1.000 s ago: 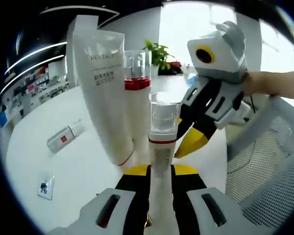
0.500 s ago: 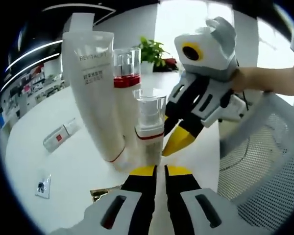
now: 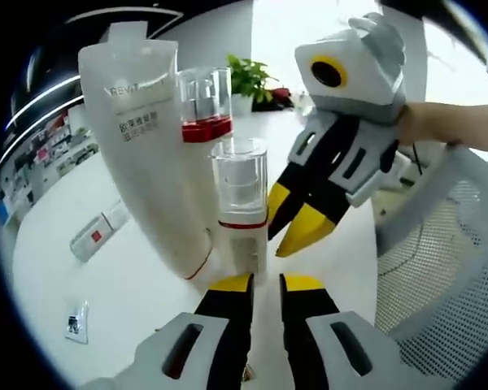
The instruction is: Arrange the skincare products in the storage area until every visible bottle or jar stands upright without overlapping.
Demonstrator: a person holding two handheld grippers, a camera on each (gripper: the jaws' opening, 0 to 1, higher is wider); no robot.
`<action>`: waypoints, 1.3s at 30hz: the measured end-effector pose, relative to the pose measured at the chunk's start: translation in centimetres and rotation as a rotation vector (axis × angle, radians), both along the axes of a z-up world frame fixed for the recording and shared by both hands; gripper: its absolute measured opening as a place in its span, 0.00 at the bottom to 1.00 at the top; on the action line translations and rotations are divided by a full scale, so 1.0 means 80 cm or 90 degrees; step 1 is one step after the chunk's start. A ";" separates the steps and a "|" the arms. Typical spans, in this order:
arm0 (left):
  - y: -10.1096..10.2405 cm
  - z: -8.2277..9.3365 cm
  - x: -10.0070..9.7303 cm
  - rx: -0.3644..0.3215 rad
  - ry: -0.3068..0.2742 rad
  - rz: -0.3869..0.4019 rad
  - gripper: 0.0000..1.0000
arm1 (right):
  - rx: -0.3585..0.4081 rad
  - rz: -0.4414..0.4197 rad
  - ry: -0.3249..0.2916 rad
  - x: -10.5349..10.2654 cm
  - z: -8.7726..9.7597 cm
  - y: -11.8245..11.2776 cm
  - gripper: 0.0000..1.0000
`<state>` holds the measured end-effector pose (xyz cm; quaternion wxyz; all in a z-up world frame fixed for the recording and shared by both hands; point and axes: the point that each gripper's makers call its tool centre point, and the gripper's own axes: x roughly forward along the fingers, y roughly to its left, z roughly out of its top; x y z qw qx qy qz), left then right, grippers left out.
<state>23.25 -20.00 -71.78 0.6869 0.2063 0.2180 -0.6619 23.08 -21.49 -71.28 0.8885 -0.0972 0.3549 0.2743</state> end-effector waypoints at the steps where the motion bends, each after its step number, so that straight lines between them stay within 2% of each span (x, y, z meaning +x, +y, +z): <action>1: -0.001 0.000 -0.001 0.002 -0.003 -0.003 0.10 | 0.001 -0.001 0.000 0.001 0.000 0.000 0.09; 5: -0.006 0.002 -0.002 0.000 -0.002 -0.012 0.10 | 0.010 0.000 0.001 0.002 0.001 0.005 0.07; 10: -0.007 0.000 0.003 0.004 0.001 0.002 0.10 | -0.033 -0.022 0.006 0.004 -0.006 -0.014 0.10; 15: -0.005 -0.003 0.001 0.010 0.004 -0.003 0.11 | -0.017 -0.025 -0.004 0.013 -0.003 -0.023 0.13; 20: -0.007 -0.004 0.003 0.010 0.002 0.002 0.12 | -0.022 0.009 -0.010 0.015 -0.006 -0.010 0.13; 25: -0.006 -0.006 0.007 0.014 0.002 0.008 0.13 | -0.030 0.016 -0.010 0.011 -0.005 -0.009 0.10; 39: -0.012 -0.008 0.006 0.018 -0.002 -0.005 0.13 | -0.024 -0.006 -0.008 0.011 -0.007 -0.017 0.08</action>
